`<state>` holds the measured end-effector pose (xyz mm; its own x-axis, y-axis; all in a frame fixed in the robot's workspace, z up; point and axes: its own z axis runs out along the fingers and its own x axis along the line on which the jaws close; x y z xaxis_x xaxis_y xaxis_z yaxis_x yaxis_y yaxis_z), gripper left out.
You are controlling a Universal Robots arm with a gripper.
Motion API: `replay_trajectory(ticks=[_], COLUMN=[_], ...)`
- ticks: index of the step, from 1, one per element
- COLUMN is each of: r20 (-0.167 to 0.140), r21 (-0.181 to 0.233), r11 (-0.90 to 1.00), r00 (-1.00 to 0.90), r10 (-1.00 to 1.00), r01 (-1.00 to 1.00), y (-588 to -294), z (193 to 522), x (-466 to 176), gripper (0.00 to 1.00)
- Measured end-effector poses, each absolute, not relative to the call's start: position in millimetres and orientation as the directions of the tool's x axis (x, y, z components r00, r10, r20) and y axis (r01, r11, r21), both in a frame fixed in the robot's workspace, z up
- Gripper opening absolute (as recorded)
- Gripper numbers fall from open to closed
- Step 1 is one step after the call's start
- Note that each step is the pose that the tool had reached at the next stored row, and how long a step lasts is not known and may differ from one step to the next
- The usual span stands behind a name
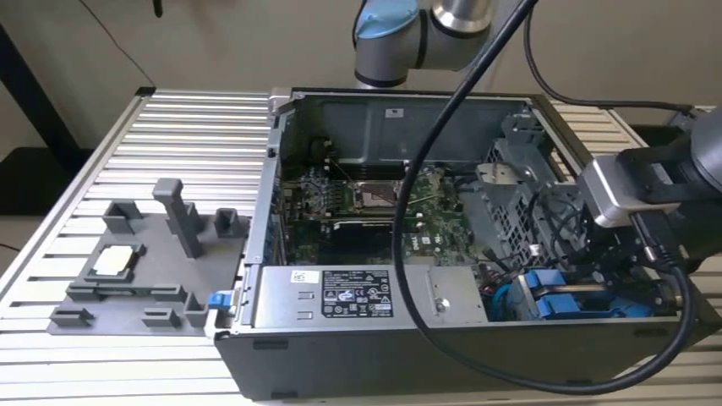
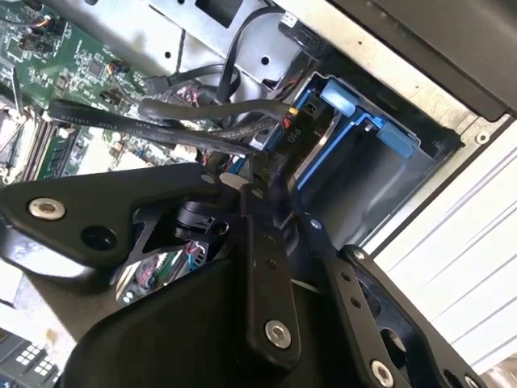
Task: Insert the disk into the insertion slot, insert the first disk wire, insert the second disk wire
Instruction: 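Insert the second disk wire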
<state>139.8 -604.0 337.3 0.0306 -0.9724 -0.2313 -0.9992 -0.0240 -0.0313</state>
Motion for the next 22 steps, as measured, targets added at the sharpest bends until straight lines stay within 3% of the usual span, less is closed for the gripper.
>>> replay_trajectory(ticks=[15, 22], r20=[-0.220, -0.220], r21=[-0.031, -0.031], r11=[-0.024, -0.024], r00=[0.030, 0.030], r10=[-0.975, -0.975], r01=[-0.999, -0.999], y=[-604, -604], z=[397, 399], x=[140, 140], gripper=[0.24, 0.24])
